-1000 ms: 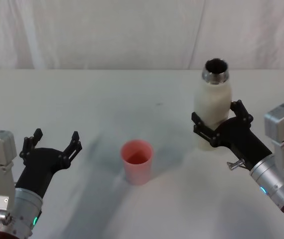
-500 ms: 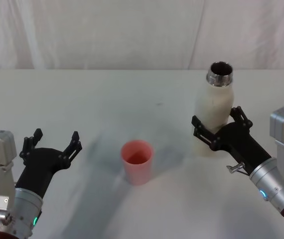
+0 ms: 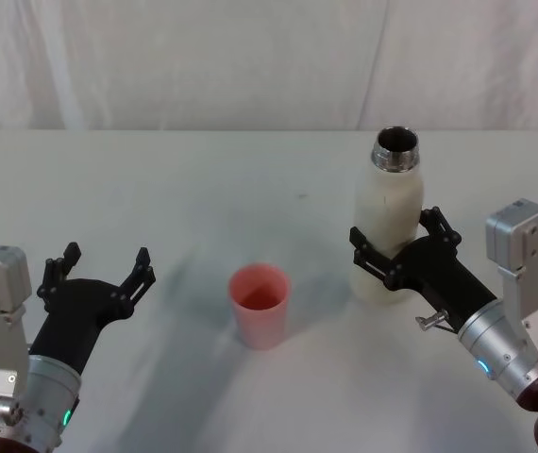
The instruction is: Grasp the thermos with one hand and pour water into the cup lid.
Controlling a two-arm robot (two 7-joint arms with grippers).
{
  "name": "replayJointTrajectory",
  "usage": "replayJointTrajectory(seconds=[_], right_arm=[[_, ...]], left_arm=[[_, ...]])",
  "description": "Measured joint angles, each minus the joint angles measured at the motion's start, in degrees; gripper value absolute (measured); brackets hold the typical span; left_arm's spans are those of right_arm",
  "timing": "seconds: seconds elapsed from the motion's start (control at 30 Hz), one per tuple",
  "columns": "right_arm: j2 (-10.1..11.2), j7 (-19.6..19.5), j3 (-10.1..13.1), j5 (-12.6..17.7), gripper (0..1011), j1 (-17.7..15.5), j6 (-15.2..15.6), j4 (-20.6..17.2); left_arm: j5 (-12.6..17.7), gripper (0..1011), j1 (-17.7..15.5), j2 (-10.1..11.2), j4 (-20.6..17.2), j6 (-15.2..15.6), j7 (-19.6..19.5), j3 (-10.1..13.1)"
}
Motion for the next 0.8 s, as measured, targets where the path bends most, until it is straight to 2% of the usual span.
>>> replayJointTrajectory(seconds=[0.8], right_arm=[[-0.4,0.1,-1.3,-0.5,951,1.4,-0.3,2.4]], left_arm=[[0.0,1001,0.0,0.0,0.0,0.0,0.0,0.0]])
